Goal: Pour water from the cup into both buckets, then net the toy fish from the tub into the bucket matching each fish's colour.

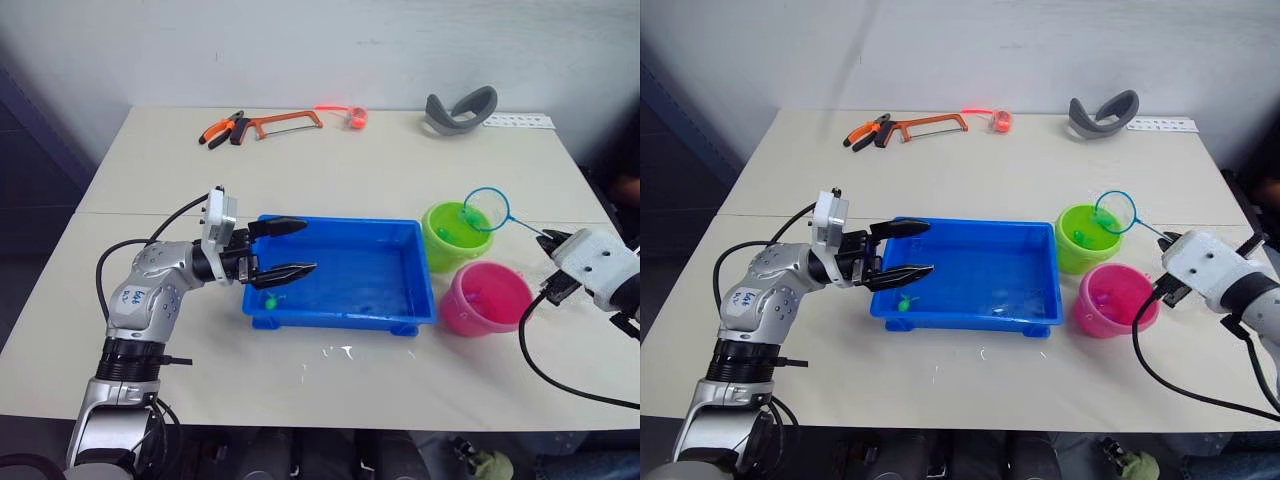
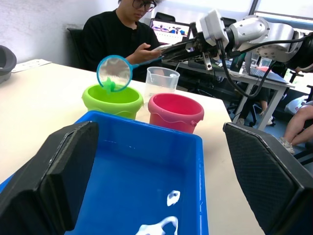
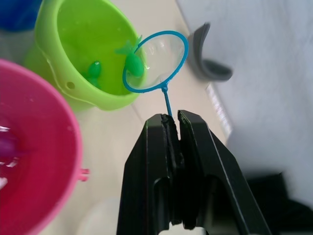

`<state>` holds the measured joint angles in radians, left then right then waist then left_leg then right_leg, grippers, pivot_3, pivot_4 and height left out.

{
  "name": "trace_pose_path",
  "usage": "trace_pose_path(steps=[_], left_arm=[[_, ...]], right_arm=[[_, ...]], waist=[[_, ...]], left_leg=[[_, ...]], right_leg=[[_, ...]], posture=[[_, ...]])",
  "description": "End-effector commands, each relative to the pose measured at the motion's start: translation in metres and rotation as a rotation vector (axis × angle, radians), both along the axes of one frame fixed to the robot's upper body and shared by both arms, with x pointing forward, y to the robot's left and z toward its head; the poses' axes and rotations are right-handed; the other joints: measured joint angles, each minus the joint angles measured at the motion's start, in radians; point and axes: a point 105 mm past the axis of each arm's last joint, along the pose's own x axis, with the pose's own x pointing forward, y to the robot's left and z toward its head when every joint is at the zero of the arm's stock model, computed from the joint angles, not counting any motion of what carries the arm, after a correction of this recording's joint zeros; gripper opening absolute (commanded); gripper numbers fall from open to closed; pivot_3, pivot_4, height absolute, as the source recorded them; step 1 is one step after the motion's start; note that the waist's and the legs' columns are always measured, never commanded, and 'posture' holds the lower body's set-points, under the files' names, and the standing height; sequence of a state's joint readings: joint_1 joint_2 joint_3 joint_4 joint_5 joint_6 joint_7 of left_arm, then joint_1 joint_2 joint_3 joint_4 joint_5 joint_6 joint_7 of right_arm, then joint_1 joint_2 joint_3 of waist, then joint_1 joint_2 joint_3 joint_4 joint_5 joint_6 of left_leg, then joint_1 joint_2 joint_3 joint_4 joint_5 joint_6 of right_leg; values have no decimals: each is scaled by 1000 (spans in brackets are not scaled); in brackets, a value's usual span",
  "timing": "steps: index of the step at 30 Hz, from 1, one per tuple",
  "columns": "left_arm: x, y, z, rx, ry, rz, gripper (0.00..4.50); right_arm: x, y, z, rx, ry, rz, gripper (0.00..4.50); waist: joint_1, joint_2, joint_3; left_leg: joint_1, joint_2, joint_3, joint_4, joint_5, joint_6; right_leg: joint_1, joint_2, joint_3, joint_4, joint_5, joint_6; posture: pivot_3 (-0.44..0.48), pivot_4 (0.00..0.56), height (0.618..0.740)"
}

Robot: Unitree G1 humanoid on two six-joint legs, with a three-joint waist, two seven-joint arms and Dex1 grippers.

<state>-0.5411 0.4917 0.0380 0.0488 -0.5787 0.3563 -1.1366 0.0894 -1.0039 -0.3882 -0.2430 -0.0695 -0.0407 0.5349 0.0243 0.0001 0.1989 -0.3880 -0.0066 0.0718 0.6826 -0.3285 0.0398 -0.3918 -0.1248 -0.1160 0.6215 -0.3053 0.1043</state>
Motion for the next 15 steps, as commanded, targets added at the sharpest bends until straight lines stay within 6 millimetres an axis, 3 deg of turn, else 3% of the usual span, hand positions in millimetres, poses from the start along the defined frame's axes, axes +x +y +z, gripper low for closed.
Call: trace_pose_path(steps=[1,5,10,13,15], left_arm=[[-3,2,6,8,-40,-2,4435],[-3,3,5,9,-39,-2,4435],[-3,9,3,10,-40,14,4435],[-3,12,1,11,-41,23,4435],[-3,15,1,11,-45,35,4435]], right_arm=[[-3,5,15,-156,-118,62,0],[-7,13,14,-411,-168,169,0],[-10,10,17,-594,-230,227,0],[-9,8,19,-609,-253,233,0],[-7,10,32,-421,-296,204,0]], waist=[[0,0,0],[-1,0,0],[-1,0,0],[-2,0,0],[-2,0,0]], left_leg=[[0,0,0,0,0,0],[0,0,0,0,0,0],[1,1,0,0,1,-1],[1,1,0,0,1,-1],[1,1,-1,0,1,-1]], right_leg=[[0,0,0,0,0,0],[0,0,1,0,0,0],[0,1,3,0,0,0],[1,1,4,0,0,0],[1,1,4,0,0,0]], posture=[[0,150,740],[0,150,740],[0,150,740],[0,150,740],[0,150,740]])
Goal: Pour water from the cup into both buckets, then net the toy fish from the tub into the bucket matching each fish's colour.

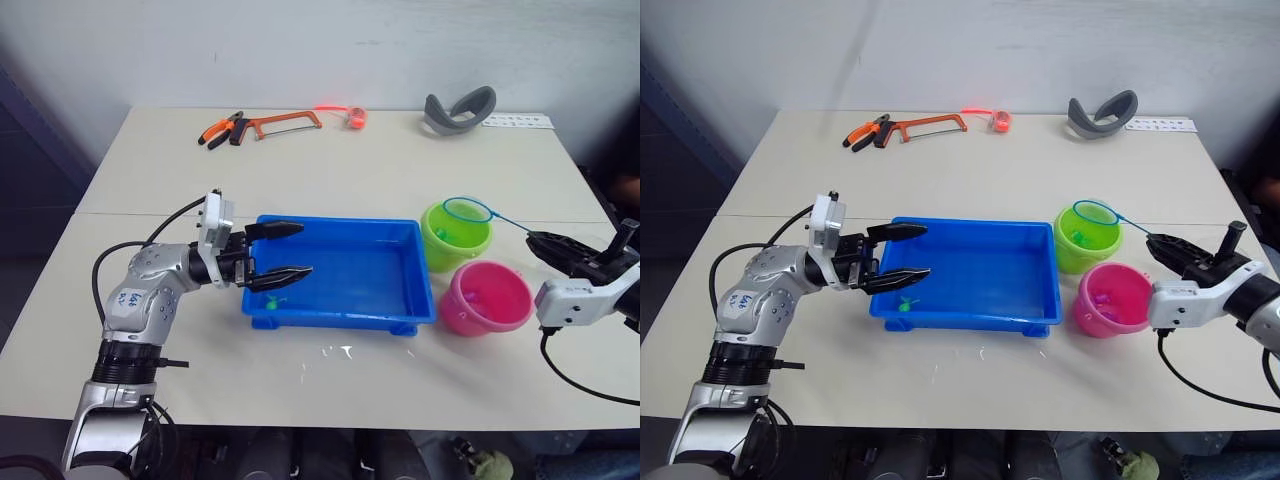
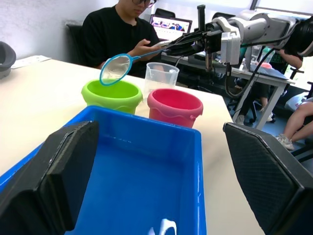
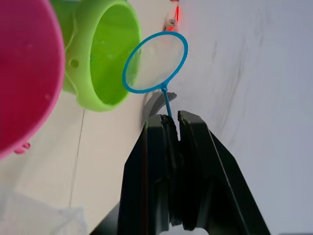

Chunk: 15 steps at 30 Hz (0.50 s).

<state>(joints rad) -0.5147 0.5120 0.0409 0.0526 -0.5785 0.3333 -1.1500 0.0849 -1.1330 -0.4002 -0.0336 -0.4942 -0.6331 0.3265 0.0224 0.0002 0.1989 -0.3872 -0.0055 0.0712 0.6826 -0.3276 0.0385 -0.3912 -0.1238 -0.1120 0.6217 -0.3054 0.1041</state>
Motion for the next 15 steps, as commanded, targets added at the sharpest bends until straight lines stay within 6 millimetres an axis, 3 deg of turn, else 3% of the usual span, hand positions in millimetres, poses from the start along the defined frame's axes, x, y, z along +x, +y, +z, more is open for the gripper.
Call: trace_pose_path(steps=[1,4,7,12,15], left_arm=[[-1,9,6,-4,-49,30,4435],[-2,22,7,-13,-56,50,4435],[-5,45,4,3,-74,102,4435],[-14,72,1,45,-58,164,4435],[-20,87,-1,67,-35,187,4435]], right_arm=[[1,3,32,266,-84,12,0],[2,25,45,647,54,95,0],[-1,60,36,904,380,183,0],[-2,110,6,836,778,162,0],[2,132,-5,813,903,158,0]], waist=[[0,0,0],[-4,0,0],[-8,0,0],[-16,0,0],[-17,-1,0]], left_leg=[[0,0,0,0,0,0],[0,1,-1,1,0,0],[1,2,-2,1,0,-1],[0,2,-3,1,1,0],[0,1,-5,1,0,1]], right_leg=[[0,0,0,0,0,0],[1,2,0,0,0,0],[1,3,0,1,0,-1],[1,-5,-1,1,0,-1],[1,-7,-2,1,0,-1]], posture=[[0,150,740],[0,150,740],[0,150,740],[0,150,740],[0,150,740]])
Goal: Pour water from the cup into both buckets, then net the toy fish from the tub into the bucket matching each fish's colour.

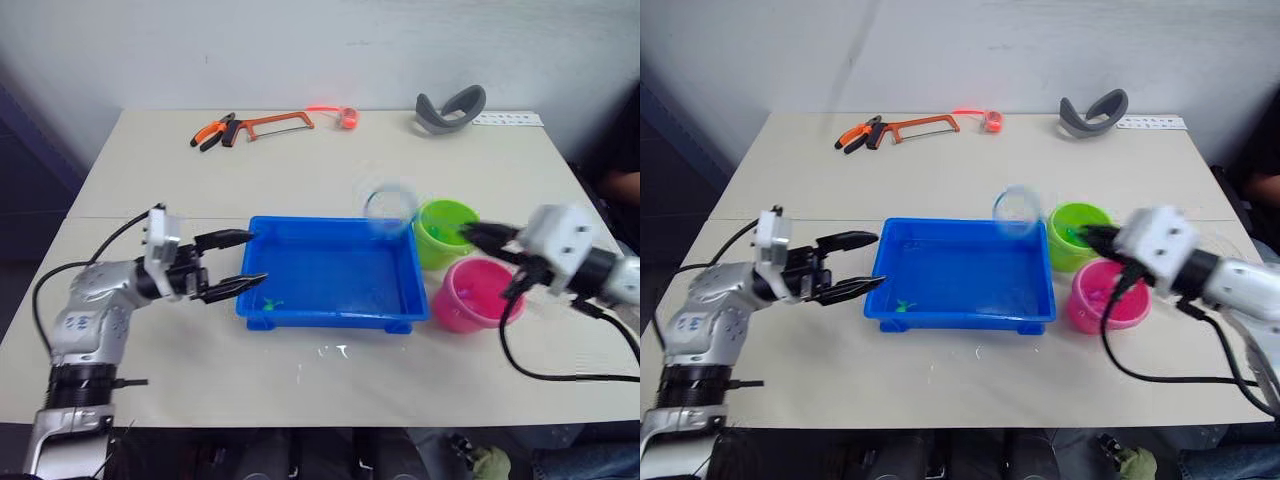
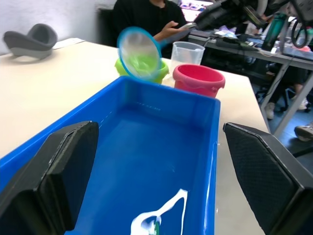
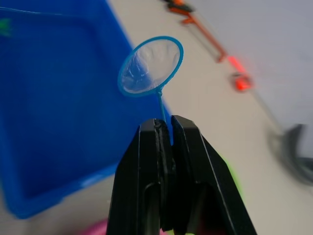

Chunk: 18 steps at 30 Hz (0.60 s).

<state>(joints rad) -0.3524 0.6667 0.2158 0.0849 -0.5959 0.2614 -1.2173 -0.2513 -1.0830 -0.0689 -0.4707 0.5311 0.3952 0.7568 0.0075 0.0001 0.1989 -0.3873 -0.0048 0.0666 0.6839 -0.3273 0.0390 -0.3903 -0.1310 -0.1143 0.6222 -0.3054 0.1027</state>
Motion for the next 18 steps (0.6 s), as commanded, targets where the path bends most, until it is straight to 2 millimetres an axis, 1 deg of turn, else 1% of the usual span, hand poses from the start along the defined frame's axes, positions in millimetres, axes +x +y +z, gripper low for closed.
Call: trace_pose_path(steps=[1,2,4,6,7,9,12,15,18], left_arm=[[-11,16,7,39,-21,2,4435],[-13,18,6,56,-14,0,4435],[-19,24,4,100,0,-16,4435],[-22,28,5,144,5,-32,4435],[-23,30,7,164,7,-39,4435],[-24,31,8,206,15,-61,4435],[-30,34,7,320,49,-119,4435],[-32,37,4,406,63,-153,4435],[-30,36,5,426,58,-162,4435]], right_arm=[[2,25,-14,-52,99,79,0],[3,30,-17,-78,106,96,0],[12,40,-32,-141,136,125,0],[18,52,-45,-191,161,159,0],[22,59,-48,-209,159,175,0],[29,67,-51,-230,157,176,0],[36,81,-57,-262,170,202,0],[36,91,-62,-273,191,230,0],[32,105,-65,-254,227,269,0]], waist=[[-4,0,0],[-5,0,0],[-4,-1,0],[-7,-1,0],[-9,-1,0],[-11,-1,0],[-10,-1,0],[-12,-1,0],[-10,-1,0]], left_leg=[[0,0,0,0,0,0],[0,0,0,0,0,0],[-1,-1,0,0,0,0],[-2,-1,0,0,-1,0],[-2,-1,0,0,-1,0],[-2,-1,1,0,-1,0],[-2,-1,1,0,-1,0],[-2,-1,2,0,-1,0],[-2,-1,2,0,-1,0]], right_leg=[[0,0,0,0,0,0],[0,0,-1,0,0,0],[0,-1,-2,-1,0,0],[-1,0,-2,-1,0,0],[-2,0,-2,-1,0,0],[-2,0,-2,0,0,0],[-3,1,-2,1,0,0],[-3,2,-4,1,0,0],[-3,2,-6,1,0,0]], posture=[[0,150,740],[0,150,740],[0,150,740],[0,150,740],[0,150,740],[0,150,740],[0,150,740],[0,150,740],[0,150,740]])
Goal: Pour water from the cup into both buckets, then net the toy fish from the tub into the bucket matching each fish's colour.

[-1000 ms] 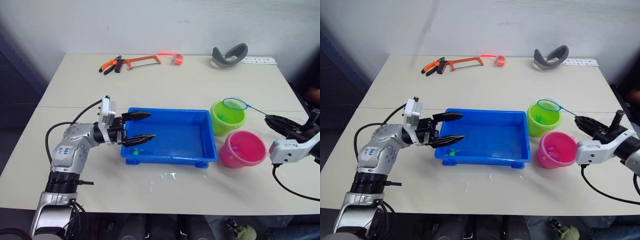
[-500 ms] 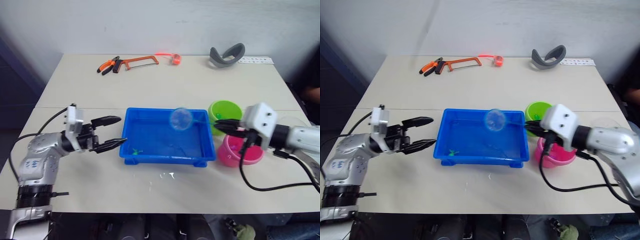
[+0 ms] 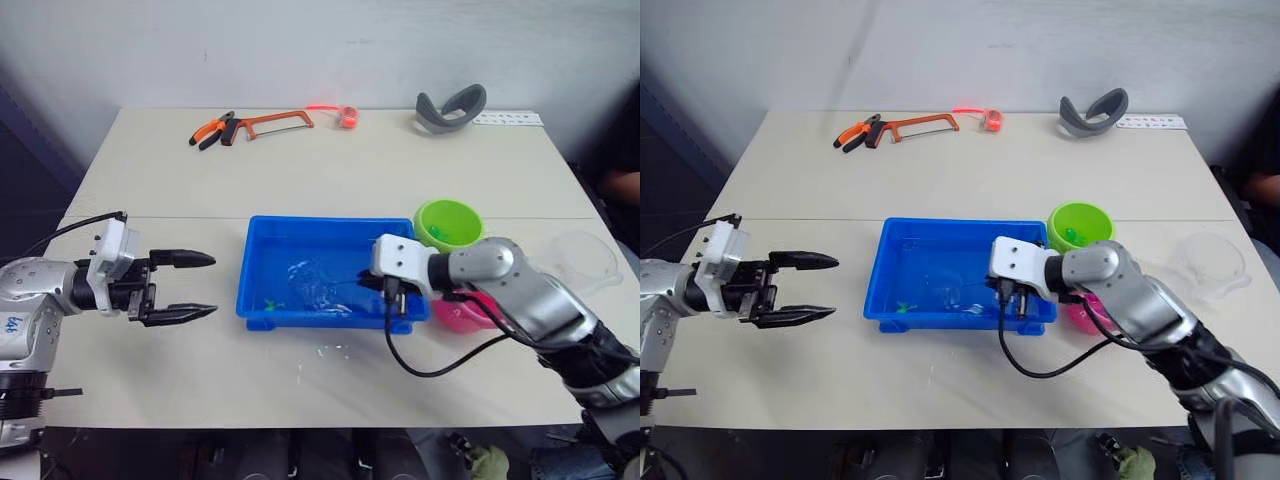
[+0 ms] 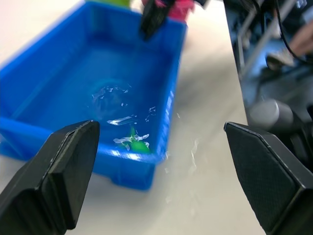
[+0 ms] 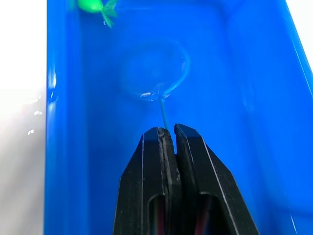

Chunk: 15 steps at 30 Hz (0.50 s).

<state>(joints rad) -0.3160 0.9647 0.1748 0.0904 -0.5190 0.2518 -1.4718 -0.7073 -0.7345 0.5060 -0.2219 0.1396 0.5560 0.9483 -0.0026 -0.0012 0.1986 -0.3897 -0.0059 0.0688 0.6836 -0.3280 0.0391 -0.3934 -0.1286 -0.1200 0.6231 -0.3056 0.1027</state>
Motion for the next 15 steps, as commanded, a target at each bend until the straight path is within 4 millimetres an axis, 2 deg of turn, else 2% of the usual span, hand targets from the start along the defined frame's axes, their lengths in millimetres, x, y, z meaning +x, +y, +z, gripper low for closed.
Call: trace_pose_path(steps=[1,6,15], left_arm=[[1,-3,7,34,-30,-32,4435],[3,-6,7,39,-33,-41,4435],[4,-4,3,30,-34,-27,4435]], right_arm=[[-5,14,3,16,27,40,0],[-14,30,9,105,126,54,0],[-17,25,31,247,299,-20,0]], waist=[[0,0,0],[-2,0,0],[-2,0,0]], left_leg=[[0,0,0,0,0,0],[0,0,0,0,0,0],[0,0,0,0,0,0]], right_leg=[[0,0,0,0,0,0],[-1,1,0,1,0,0],[-1,0,0,2,0,0]], posture=[[0,150,740],[0,150,740],[0,150,740]])
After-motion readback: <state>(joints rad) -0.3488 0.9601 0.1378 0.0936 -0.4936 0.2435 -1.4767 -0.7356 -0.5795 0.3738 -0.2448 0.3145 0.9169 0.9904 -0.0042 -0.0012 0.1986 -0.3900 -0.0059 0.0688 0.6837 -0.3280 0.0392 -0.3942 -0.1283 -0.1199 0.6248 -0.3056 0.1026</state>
